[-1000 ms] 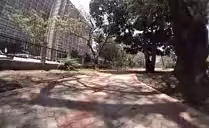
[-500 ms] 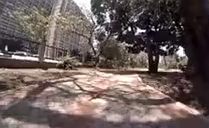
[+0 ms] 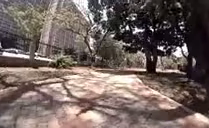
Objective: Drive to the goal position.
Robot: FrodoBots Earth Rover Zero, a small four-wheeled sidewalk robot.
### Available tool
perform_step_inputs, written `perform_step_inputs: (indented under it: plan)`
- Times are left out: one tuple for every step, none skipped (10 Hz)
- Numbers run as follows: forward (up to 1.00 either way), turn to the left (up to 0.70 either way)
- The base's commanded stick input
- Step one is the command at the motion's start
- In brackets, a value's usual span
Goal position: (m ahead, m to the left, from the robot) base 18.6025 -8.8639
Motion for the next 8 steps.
perform_step_inputs:
  plan:
    - [0.99,0.0]
    - [0.99,0.0]
    - [0.99,0.0]
    - [0.99,0.0]
    - [0.99,0.0]
    - [0.99,0.0]
    - [0.99,0.0]
    - [0.99,0.0]
